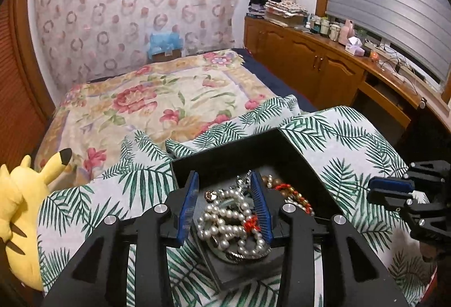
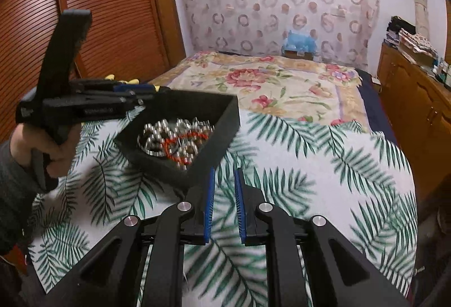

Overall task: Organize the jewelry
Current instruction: 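Carry the bracelet and brooch into the box and open both tools, then grasp the green pendant chain with the right tool while the left tool grasps the gold ring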

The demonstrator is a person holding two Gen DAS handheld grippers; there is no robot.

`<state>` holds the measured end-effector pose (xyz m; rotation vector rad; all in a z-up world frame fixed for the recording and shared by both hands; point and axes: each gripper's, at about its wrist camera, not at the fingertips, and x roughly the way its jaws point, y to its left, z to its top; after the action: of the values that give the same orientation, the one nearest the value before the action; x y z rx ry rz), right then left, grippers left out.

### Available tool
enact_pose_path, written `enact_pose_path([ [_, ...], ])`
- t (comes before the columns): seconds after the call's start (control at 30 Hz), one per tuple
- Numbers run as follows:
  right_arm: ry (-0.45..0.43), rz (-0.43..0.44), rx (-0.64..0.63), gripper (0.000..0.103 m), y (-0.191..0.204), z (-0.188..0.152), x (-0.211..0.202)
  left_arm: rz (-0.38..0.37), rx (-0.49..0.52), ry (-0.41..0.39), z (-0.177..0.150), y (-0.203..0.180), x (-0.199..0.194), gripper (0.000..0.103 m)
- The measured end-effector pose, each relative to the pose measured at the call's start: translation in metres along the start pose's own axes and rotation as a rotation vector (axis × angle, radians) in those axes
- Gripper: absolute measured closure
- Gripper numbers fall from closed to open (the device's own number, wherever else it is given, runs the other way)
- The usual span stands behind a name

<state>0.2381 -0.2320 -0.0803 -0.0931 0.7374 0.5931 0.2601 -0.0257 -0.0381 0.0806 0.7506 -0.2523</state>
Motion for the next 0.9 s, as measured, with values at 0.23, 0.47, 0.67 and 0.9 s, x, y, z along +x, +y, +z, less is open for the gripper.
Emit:
enact_pose_path([
  [0.23,0.057,0.0,-0.022,0.087,0.01,-0.032,-0.005,-0.003,0.011,-0.022,-0.01,-0.016,-0.024,0.04],
  [0.47,0.102,0.005,-0.067,0.076,0.027,-0.054,-0.009,-0.044,0.055,-0.052,-0.025,-0.043,-0.049,0.03],
  [0.67,0.135,0.05,-0.108,0.076,0.042,-0.064,-0.006,-0.068,0.055,-0.012,-0.045,-0.049,-0.045,0.029],
  [0.9,0.196,0.08,-0.182,0.076,0.058,-0.068,0.005,-0.066,0.019,0.056,-0.074,-0.04,-0.034,0.029],
])
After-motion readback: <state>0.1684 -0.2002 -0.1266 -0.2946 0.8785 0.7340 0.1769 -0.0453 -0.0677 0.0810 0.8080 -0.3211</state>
